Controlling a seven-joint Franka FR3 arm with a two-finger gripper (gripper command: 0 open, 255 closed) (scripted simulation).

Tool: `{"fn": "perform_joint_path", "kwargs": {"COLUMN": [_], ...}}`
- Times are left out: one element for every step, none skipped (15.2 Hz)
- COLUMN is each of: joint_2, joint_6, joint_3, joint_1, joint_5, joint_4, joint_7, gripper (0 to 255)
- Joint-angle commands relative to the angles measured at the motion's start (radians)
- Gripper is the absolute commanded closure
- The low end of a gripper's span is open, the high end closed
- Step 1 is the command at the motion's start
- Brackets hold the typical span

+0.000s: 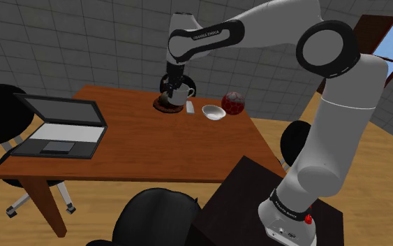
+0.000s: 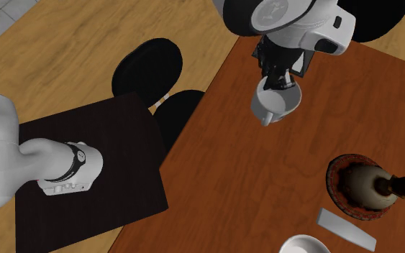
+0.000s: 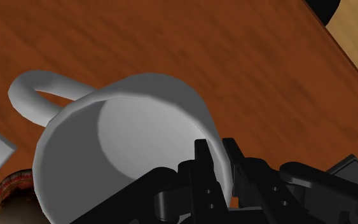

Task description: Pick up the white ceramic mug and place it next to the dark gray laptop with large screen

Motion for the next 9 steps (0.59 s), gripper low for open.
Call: {"fn": "perform_joint_path", "kwargs": {"joint_2": [-0.008, -0.010, 0.008, 0.027, 0.047, 0.067, 0.089, 0.111, 0.135], "joint_6": [-0.026, -0.033, -0.041, -0.050, -0.059, -0.069, -0.080, -0.092, -0.104], "joint_3": [0.000, 0.000, 0.007, 0.014, 0.021, 0.027, 0.033, 0.039, 0.044], "joint_1": [0.000, 0.000, 0.012, 0.025, 0.038, 0.051, 0.064, 0.077, 0.091], "joint_5": [0.001, 0.001, -0.003, -0.007, -0.011, -0.015, -0.019, -0.024, -0.028], "joint_4": [0.018, 0.023, 0.048, 0.074, 0.102, 0.132, 0.163, 0.196, 0.231], "joint_7": [-0.002, -0.003, 0.018, 0.039, 0.059, 0.079, 0.098, 0.117, 0.136], "gripper": [255, 255, 255, 255, 255, 255, 255, 255, 255]}}
